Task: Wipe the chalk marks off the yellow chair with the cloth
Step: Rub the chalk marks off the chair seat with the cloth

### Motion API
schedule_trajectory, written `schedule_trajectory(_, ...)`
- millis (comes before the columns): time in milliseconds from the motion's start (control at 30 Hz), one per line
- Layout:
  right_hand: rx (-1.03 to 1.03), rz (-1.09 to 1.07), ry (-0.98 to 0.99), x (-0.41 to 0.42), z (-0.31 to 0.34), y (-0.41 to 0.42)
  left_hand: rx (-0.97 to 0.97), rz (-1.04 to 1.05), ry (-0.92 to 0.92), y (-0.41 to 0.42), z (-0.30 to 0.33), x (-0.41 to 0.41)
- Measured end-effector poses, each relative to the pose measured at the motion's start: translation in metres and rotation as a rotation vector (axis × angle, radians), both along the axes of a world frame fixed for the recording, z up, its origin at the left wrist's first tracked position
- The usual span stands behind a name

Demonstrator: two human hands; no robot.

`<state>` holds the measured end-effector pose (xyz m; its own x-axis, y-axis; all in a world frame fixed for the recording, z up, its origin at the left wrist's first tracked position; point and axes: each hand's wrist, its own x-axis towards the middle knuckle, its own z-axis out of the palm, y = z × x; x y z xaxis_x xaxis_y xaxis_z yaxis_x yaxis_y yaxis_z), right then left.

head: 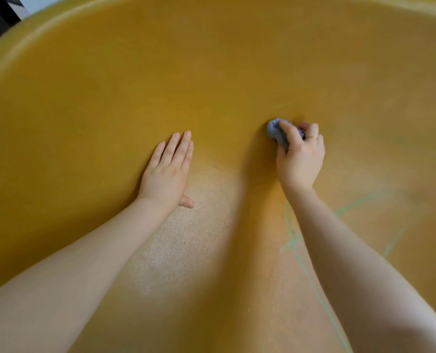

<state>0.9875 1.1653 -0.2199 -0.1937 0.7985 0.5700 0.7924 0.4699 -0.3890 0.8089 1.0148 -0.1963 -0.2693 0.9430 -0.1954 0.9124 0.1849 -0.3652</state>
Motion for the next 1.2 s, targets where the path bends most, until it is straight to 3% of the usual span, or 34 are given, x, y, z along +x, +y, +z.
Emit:
schedule_trajectory(100, -0.146, 0.023, 0.094, -0.029, -0.017, -0.034, 0.000, 0.002, 0.003, 0.000, 0.000, 0.000)
schedule_trajectory(267, -0.287, 0.309, -0.027, -0.059, -0.037, -0.105, 0.007, 0.024, -0.062, -0.001, 0.005, 0.003)
schedule_trajectory(467, -0.232, 0.512, -0.166, -0.051, -0.027, -0.097, 0.051, 0.090, -0.065, -0.030, 0.024, -0.015)
schedule_trajectory(567, -0.199, 0.395, -0.067, -0.080, -0.006, -0.069, 0.103, 0.127, 0.026, -0.059, 0.040, -0.037)
schedule_trajectory(700, -0.275, 0.186, 0.209, -0.126, 0.014, -0.063, 0.151, 0.127, 0.195, -0.083, 0.053, -0.049)
schedule_trajectory(800, -0.258, 0.371, 0.318, -0.152, 0.012, -0.120, 0.175, 0.148, 0.244, -0.087, 0.051, -0.050)
schedule_trajectory(900, -0.276, 0.622, 0.305, -0.157, 0.011, -0.188, 0.280, 0.056, 0.336, -0.087, 0.048, -0.053)
schedule_trajectory(967, -0.303, 0.696, 0.303, -0.153, 0.013, -0.197, 0.309, 0.067, 0.305, -0.088, 0.055, -0.052)
schedule_trajectory(1100, -0.302, 0.629, 0.386, -0.170, 0.034, -0.142, 0.180, 0.090, 0.185, -0.084, 0.070, -0.055)
schedule_trajectory(1200, -0.257, 0.476, 0.479, -0.191, 0.065, -0.104, 0.358, 0.085, 0.321, -0.084, 0.097, -0.067)
